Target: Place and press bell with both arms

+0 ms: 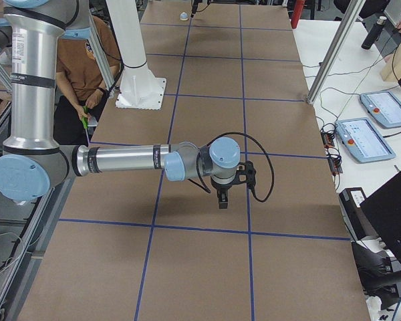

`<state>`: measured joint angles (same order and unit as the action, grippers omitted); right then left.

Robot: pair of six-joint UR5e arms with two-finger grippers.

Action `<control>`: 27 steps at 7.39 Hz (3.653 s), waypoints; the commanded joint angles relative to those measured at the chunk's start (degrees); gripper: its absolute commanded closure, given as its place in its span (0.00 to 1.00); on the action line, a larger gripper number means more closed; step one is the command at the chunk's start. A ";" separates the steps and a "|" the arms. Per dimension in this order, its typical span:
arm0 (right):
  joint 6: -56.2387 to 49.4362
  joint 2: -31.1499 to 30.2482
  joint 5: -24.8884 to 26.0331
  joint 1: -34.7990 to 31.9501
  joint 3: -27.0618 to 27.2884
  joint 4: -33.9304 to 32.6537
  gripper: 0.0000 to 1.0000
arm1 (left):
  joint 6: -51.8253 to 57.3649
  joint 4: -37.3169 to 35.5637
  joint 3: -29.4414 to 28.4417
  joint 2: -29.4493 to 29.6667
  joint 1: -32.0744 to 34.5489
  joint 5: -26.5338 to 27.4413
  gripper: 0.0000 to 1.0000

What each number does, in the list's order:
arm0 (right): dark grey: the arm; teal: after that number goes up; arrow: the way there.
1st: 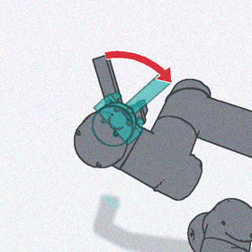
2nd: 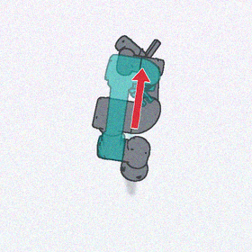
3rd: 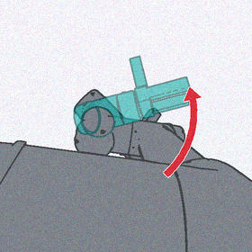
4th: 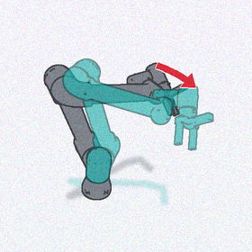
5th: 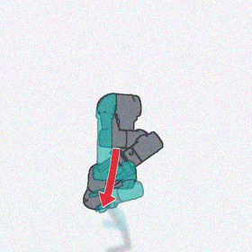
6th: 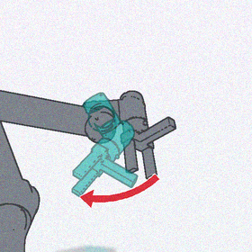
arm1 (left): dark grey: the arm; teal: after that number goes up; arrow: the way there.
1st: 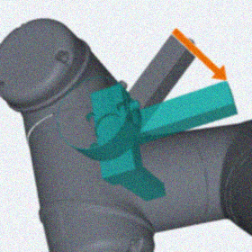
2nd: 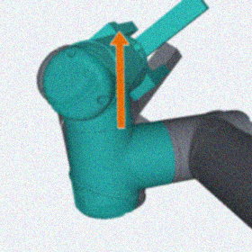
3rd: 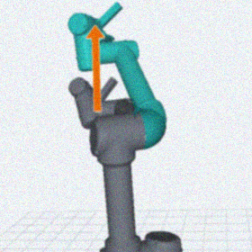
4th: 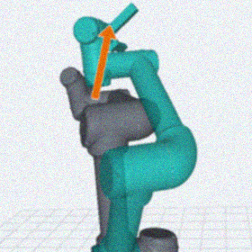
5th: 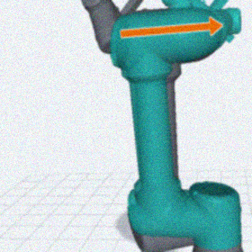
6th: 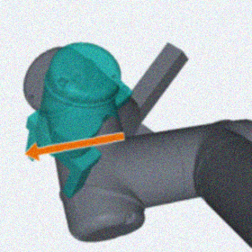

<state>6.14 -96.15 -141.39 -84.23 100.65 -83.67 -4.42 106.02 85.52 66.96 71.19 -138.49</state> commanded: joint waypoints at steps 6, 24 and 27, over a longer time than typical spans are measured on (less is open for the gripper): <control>-0.07 0.00 -0.20 0.21 -0.02 0.71 0.00 | -0.15 4.81 -1.58 -2.62 -7.29 1.47 0.00; -0.07 0.00 -0.20 1.00 -0.10 0.97 0.00 | -1.03 -0.30 7.49 -2.62 -8.61 0.94 1.00; -0.07 0.60 -0.03 1.44 0.15 1.23 0.00 | -1.03 -26.24 28.08 1.91 -8.70 0.68 1.00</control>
<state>6.06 -96.03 -141.56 -83.07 100.41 -82.68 -5.39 89.34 106.09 65.87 62.50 -137.54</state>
